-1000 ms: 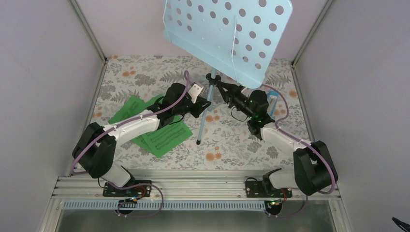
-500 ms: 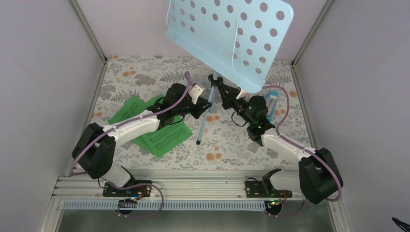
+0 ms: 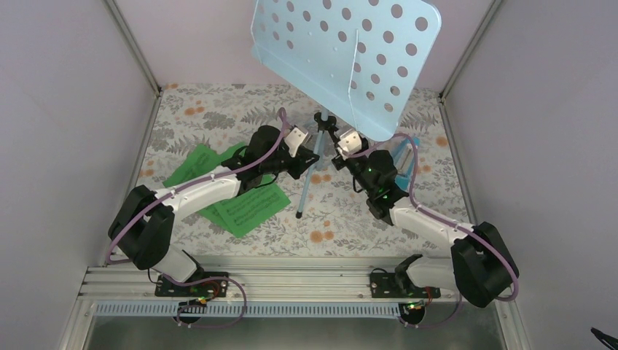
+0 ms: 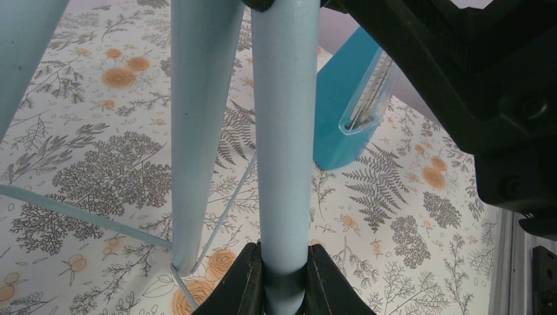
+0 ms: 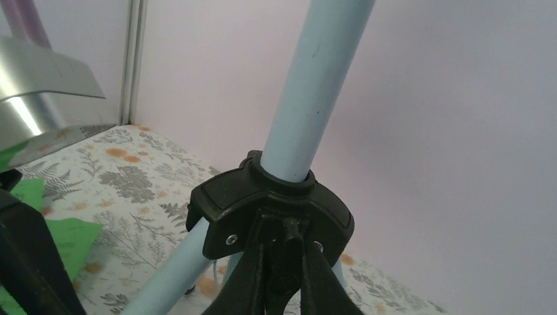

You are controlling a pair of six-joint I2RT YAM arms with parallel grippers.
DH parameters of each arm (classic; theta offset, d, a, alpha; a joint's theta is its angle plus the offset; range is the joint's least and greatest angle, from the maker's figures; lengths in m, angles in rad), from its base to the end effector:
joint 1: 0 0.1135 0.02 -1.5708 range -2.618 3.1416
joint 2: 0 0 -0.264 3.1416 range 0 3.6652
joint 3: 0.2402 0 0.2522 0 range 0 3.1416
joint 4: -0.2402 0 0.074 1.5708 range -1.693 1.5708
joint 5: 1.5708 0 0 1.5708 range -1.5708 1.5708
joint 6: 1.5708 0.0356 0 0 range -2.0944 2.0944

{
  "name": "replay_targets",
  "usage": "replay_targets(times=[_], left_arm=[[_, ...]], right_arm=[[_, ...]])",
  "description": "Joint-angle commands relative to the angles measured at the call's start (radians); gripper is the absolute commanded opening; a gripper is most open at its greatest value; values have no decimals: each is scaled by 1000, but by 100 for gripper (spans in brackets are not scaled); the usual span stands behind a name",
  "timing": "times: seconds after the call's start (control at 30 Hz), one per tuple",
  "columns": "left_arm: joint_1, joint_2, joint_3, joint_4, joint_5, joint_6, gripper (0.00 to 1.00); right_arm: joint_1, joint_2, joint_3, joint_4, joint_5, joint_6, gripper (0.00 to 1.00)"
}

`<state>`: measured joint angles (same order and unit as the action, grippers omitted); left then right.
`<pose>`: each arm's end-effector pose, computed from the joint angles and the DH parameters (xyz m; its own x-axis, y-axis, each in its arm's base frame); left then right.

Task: Pack up the instrument practice props

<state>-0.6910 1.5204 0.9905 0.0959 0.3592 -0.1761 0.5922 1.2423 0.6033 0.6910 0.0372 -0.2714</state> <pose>0.2585 -0.2300 0.2600 -0.4666 0.1731 -0.8674 0.7726 0.5571 -0.3045 0.2303 0.1533 0.2711 0.1828 -0.1999 -0.9626 -0.4961 0.8265 -0.2658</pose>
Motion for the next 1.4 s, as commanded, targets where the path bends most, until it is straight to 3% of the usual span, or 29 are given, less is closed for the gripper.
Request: replay_targets(times=[0.0,0.17,0.27,0.33,0.43,0.6,0.7,0.83,1.03,1.13,1.37], left_arm=[[7,-7,-7,8,-16,-4,2],[7,-9,-3,-2,-13,4,3],[7,-10,-3,2,-1,6,11],[7,-10,1,-1,-3,7,20],[7,-17,7,-7,-3,8,35],[7,-85,-43,29,-32,-14,57],[7,-126,-79,45,-63,-20,64],[8,-173,-123,95,-68,-37,66],[7,-184,-148,137,-63,-60,65],[7,-155,-140,161,-3,-42,63],[5,-96,-116,160,30,-7,59]], right_arm=[[21,-3,-30,29,77,-175,12],[20,-132,-50,-27,21,-73,31],[11,-237,-78,-77,1,1,54],[-4,-292,-86,-123,-7,50,61],[-56,-360,-107,-165,-13,151,61],[-229,-456,-173,-91,-162,335,61],[-352,-427,-112,-129,-307,458,64],[-476,-277,52,-224,-517,590,64],[-486,-62,340,-384,-766,620,70],[-479,30,426,-375,-936,627,65],[-424,124,487,-300,-1042,600,62]])
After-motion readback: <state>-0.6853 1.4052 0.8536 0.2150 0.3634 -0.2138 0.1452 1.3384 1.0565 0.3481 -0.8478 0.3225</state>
